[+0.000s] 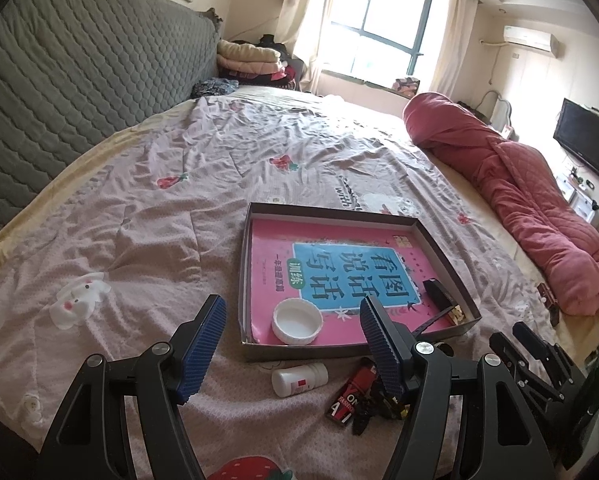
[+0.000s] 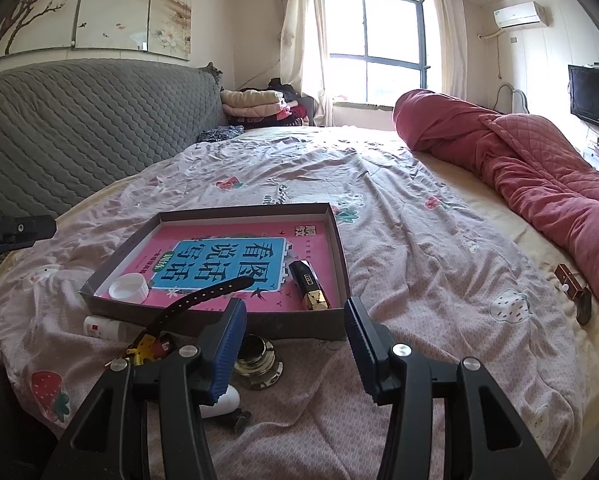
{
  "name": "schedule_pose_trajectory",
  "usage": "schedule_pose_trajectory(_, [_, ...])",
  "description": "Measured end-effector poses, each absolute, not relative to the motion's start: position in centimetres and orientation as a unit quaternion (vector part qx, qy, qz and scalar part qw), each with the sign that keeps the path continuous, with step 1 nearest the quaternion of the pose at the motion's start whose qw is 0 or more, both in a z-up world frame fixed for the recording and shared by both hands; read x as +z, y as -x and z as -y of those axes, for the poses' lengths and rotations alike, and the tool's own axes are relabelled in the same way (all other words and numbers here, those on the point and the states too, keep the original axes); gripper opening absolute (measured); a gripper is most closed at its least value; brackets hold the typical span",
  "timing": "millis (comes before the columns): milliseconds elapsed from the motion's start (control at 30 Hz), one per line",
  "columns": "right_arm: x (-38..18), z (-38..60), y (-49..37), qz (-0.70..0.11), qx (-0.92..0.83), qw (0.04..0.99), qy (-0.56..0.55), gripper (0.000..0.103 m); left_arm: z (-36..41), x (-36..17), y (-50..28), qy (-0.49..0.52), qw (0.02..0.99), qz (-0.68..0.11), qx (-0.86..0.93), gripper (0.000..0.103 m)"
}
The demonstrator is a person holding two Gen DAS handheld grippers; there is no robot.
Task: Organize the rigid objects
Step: 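Withdraw both open grippers back from the tray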
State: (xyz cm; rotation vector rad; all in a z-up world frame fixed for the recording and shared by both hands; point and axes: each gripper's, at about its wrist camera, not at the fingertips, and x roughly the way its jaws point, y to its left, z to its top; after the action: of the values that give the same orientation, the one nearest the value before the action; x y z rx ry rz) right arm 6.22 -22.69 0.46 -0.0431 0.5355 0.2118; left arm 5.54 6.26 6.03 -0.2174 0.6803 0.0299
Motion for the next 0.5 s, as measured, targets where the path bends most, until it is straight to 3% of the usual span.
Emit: schedule_pose_trajectory(500, [1.5,23.1,-4.6,-0.253,0.102,0.962,0.013,0.051,-6.8,6.9,-4.0,0.100,0.937,-0.333,0.018,0.071])
